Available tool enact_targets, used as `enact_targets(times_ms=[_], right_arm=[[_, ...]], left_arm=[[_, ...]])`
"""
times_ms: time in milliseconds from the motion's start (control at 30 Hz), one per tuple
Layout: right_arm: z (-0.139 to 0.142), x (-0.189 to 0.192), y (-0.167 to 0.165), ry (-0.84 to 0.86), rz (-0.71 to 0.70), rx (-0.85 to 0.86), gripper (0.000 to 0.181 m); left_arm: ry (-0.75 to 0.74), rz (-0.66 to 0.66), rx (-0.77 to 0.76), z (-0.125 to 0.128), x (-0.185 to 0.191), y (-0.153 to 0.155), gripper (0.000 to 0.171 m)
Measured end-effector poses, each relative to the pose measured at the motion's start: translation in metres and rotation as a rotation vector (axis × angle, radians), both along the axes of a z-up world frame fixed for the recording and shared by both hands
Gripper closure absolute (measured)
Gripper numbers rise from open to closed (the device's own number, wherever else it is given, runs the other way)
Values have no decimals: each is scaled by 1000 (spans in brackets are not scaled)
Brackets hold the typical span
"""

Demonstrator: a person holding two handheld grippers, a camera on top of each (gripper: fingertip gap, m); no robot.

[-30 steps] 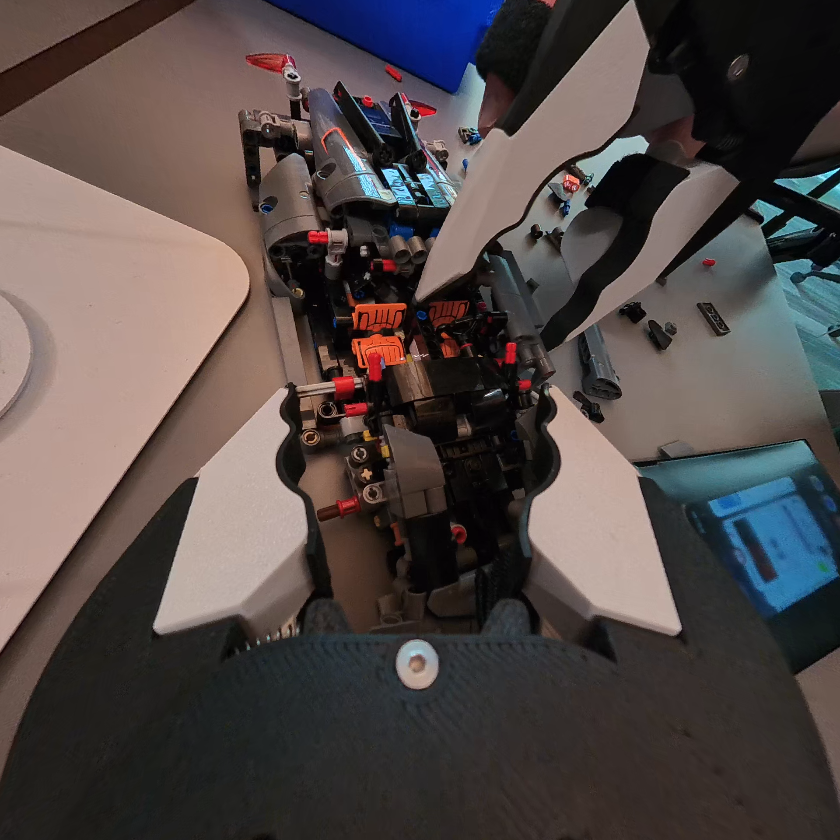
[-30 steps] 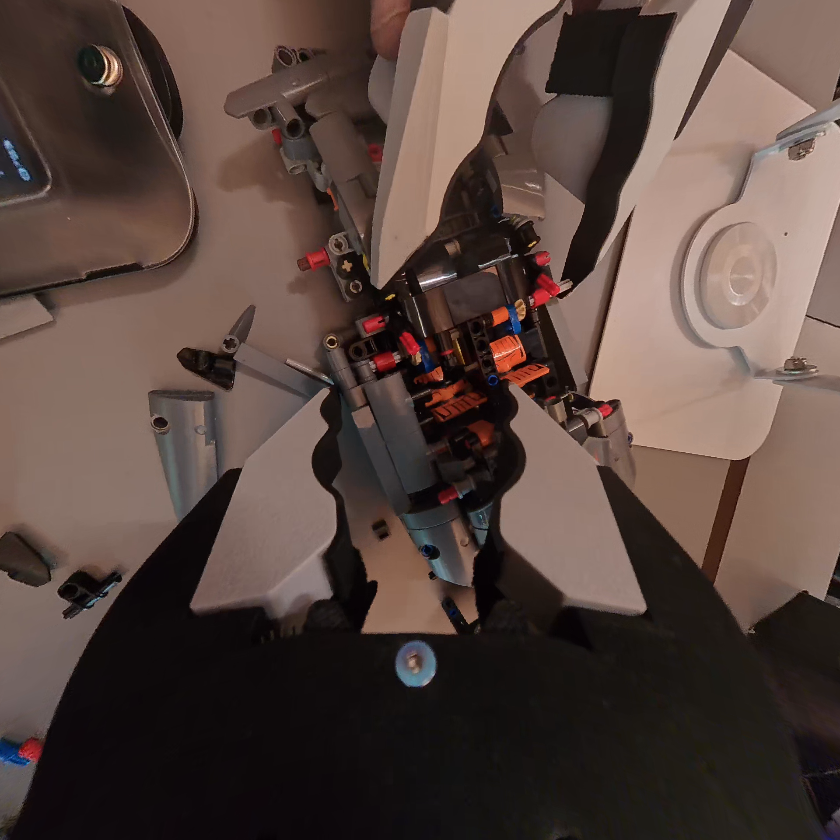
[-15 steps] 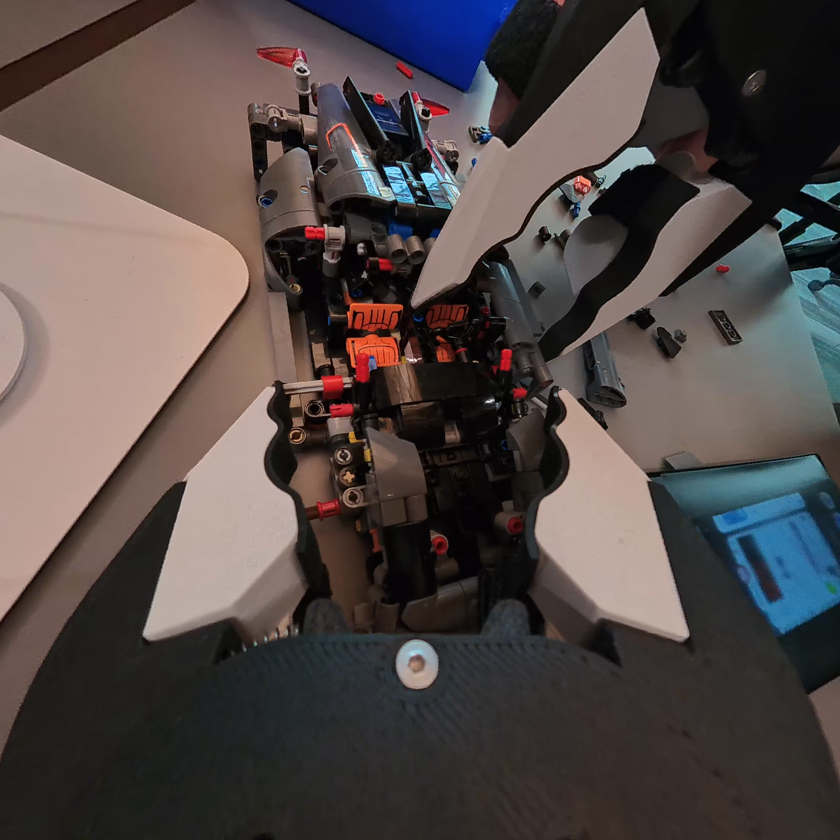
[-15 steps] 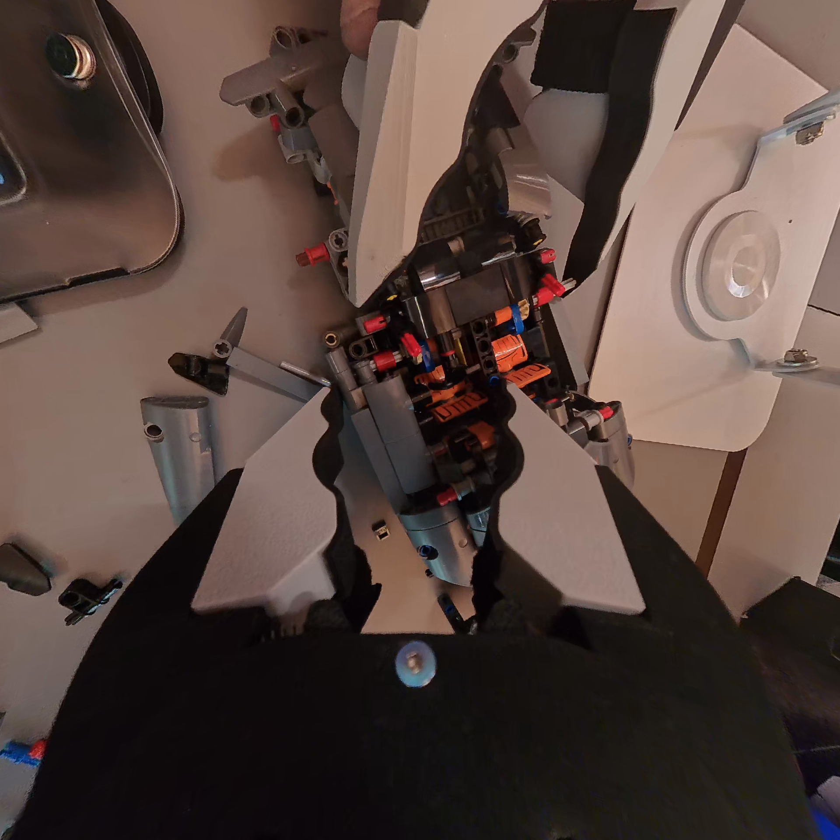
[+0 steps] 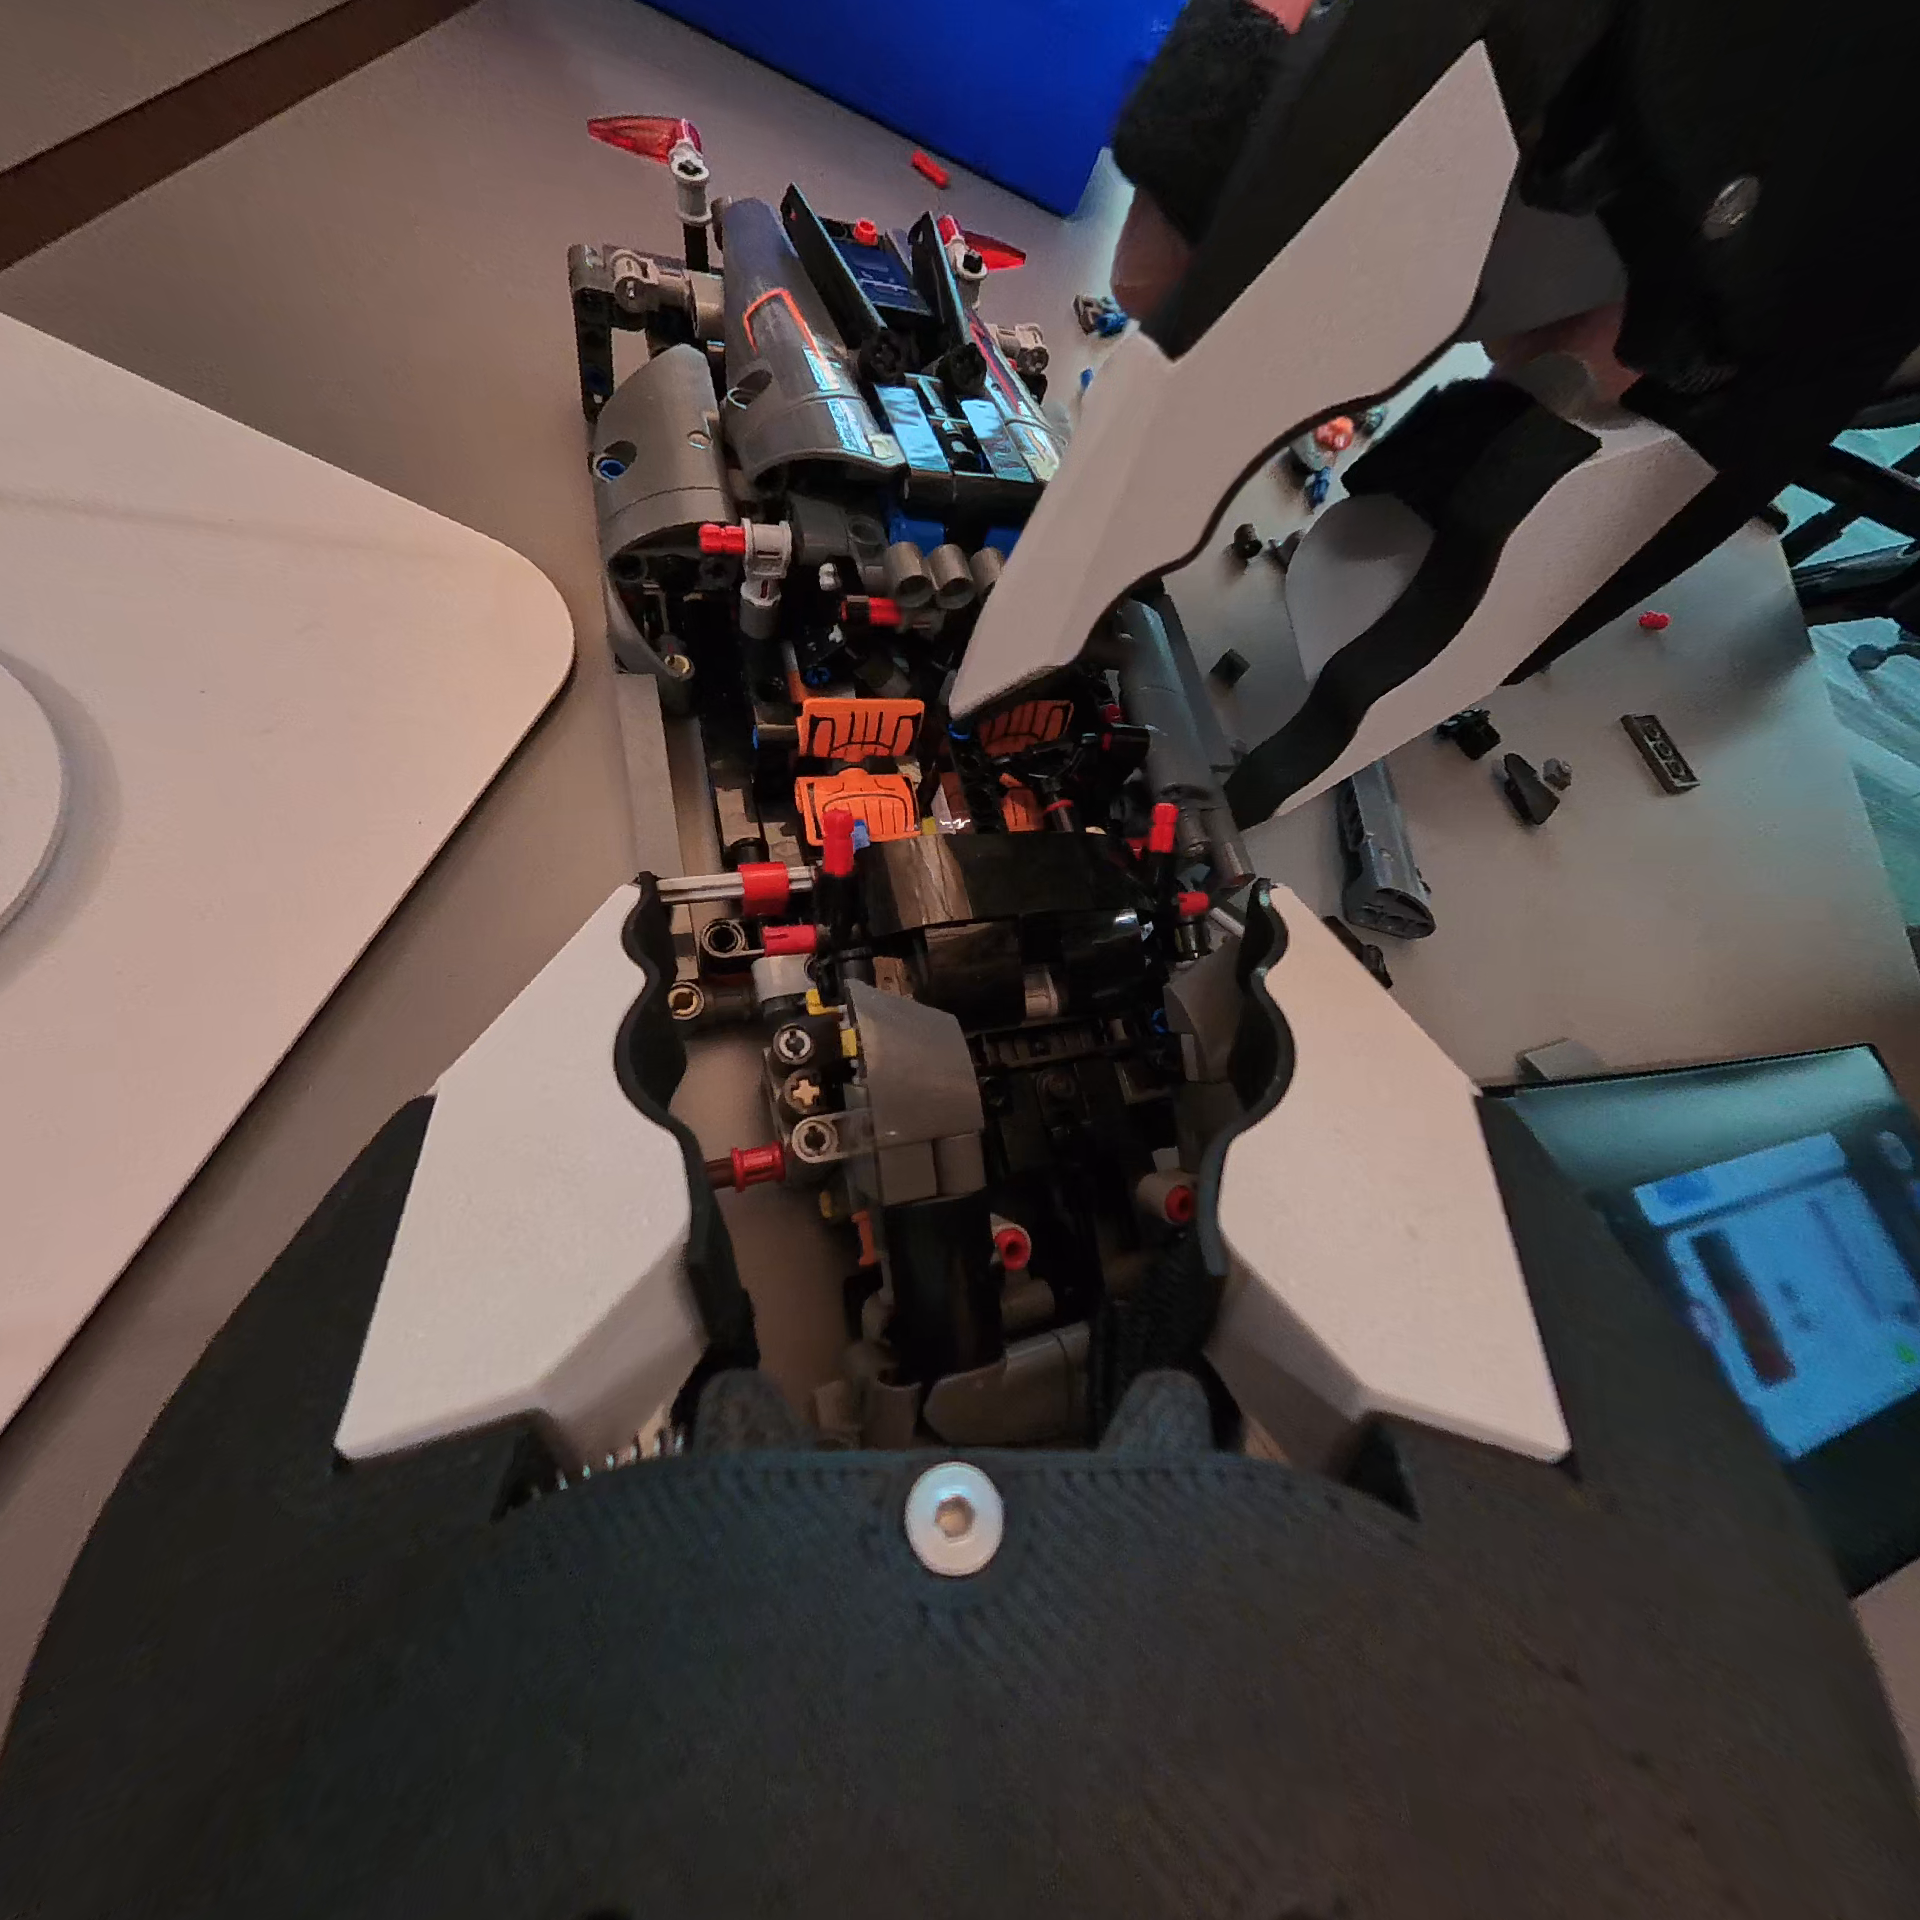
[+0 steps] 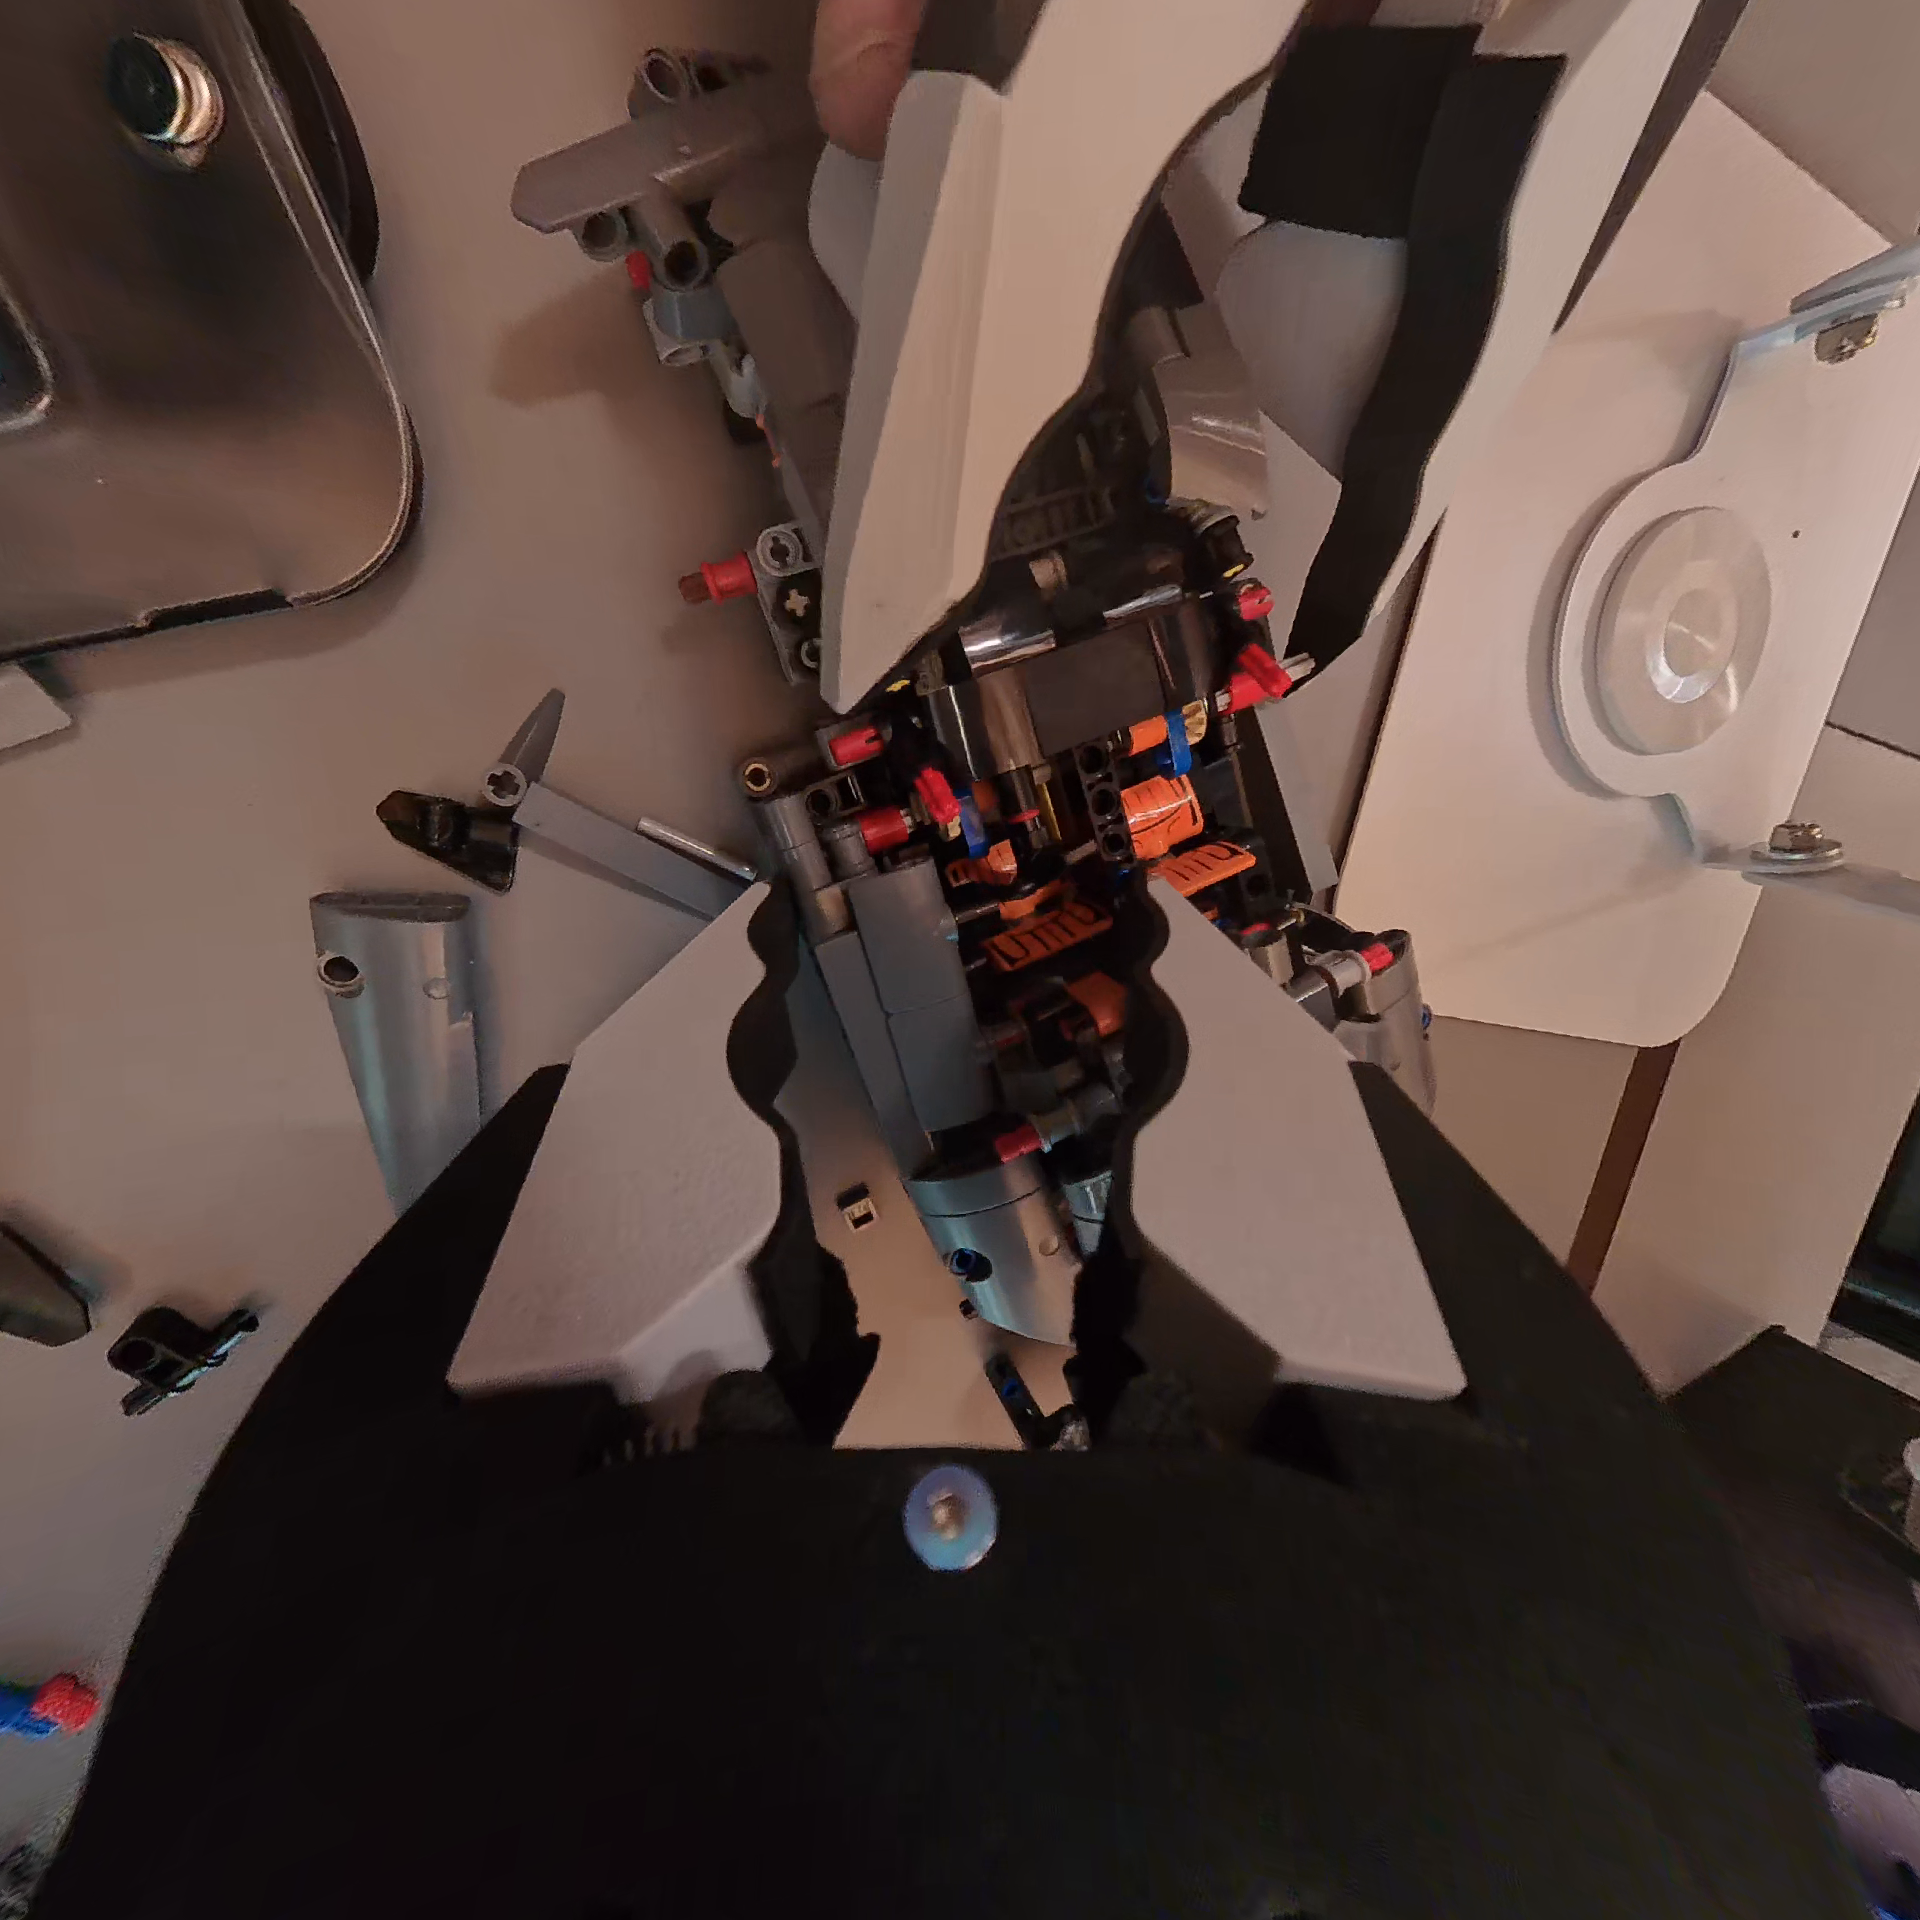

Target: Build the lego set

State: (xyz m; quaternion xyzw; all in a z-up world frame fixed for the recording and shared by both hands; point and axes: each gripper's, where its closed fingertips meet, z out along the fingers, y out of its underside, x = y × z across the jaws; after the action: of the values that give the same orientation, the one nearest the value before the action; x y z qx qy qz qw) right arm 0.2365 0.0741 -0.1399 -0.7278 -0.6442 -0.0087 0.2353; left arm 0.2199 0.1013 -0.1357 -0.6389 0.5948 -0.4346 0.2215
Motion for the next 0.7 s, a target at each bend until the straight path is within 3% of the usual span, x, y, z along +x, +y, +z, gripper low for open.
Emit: enact_targets(times_ms=[167, 367, 567, 700], right_arm=[[6, 5, -7, -14, 42, -1, 118], [17, 12, -15, 16, 70, -54, 118], [60, 26, -8, 223, 22, -95, 122], [73, 43, 2, 304, -26, -90, 128]], left_arm=[[-17, -33, -55, 4, -2, 0, 81], [-24, -37, -66, 5, -2, 0, 81], [-57, -31, -65, 10, -4, 4, 85], [-75, -16, -55, 13, -6, 9, 85]])
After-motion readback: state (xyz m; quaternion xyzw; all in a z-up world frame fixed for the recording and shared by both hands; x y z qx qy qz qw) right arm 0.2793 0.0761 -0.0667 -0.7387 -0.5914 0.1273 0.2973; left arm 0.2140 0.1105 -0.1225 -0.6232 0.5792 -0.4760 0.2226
